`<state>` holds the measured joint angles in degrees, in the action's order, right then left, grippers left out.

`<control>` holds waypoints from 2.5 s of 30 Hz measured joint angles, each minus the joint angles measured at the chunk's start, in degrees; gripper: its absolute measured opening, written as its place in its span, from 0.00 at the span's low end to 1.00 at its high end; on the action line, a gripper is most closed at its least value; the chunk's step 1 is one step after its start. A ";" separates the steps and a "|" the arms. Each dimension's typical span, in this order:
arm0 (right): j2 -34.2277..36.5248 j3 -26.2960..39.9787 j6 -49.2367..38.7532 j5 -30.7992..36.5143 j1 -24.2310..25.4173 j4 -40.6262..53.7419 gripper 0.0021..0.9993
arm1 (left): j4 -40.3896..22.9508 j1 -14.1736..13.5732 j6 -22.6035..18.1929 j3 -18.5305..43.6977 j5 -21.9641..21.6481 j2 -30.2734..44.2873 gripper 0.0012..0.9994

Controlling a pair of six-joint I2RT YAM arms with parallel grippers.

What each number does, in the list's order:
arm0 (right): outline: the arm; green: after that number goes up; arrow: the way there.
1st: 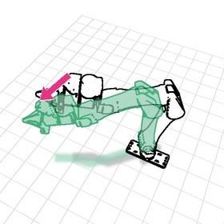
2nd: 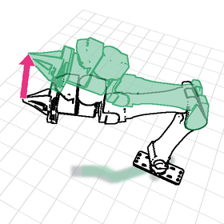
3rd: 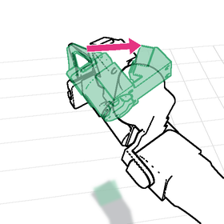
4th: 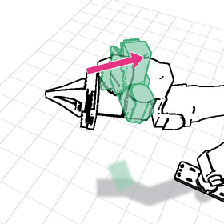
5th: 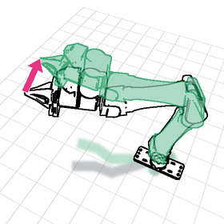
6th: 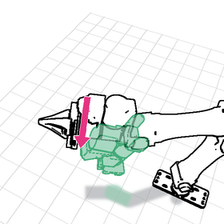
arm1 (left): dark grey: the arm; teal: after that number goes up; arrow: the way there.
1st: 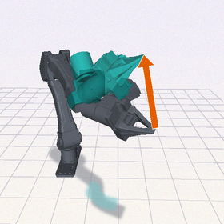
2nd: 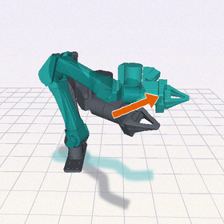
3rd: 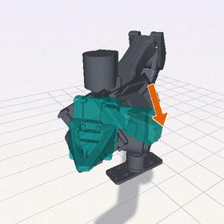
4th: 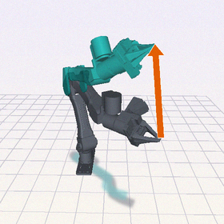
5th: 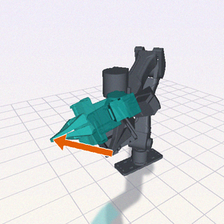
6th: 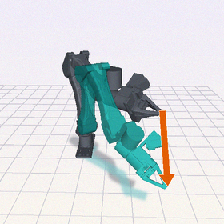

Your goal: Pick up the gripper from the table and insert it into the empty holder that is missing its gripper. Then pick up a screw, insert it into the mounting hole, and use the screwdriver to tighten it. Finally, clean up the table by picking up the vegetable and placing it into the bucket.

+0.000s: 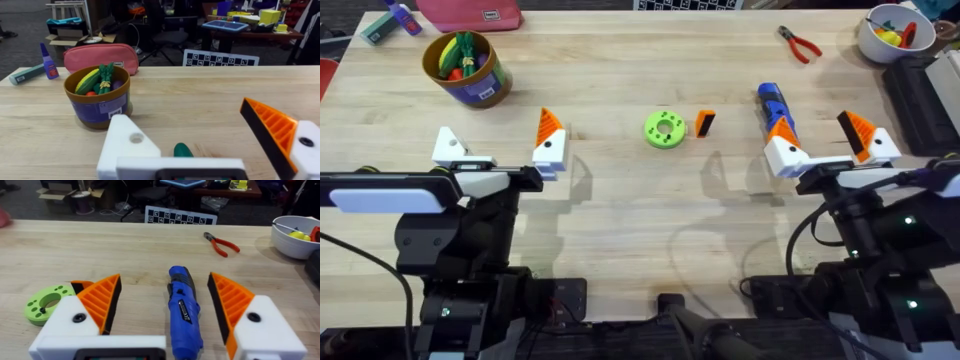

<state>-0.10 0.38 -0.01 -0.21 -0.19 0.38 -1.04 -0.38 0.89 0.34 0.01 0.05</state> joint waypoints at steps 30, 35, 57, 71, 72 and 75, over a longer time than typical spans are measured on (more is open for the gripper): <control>6.31 18.91 0.04 -0.02 0.00 0.72 0.99 | -16.64 0.00 0.01 25.22 -4.32 9.80 0.99; 18.01 29.41 1.52 -0.02 0.00 10.05 0.99 | -28.52 0.00 0.00 37.87 -4.59 24.20 0.99; 63.34 62.71 2.54 -0.04 0.00 48.59 0.99 | -56.48 0.00 2.62 63.36 -3.89 69.10 0.99; 65.64 62.90 2.54 -0.04 0.00 49.27 0.99 | -56.88 0.00 7.39 63.52 1.93 77.73 0.99; 65.65 62.90 2.54 -0.04 0.00 49.27 0.99 | -57.00 0.00 7.93 63.52 2.04 79.08 0.99; 65.64 62.90 2.54 -0.04 0.00 49.27 0.99 | -56.59 0.42 8.81 63.52 2.56 83.65 0.99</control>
<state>65.54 63.29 2.52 -0.25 -0.19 49.65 -57.63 0.04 9.70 63.86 2.57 83.70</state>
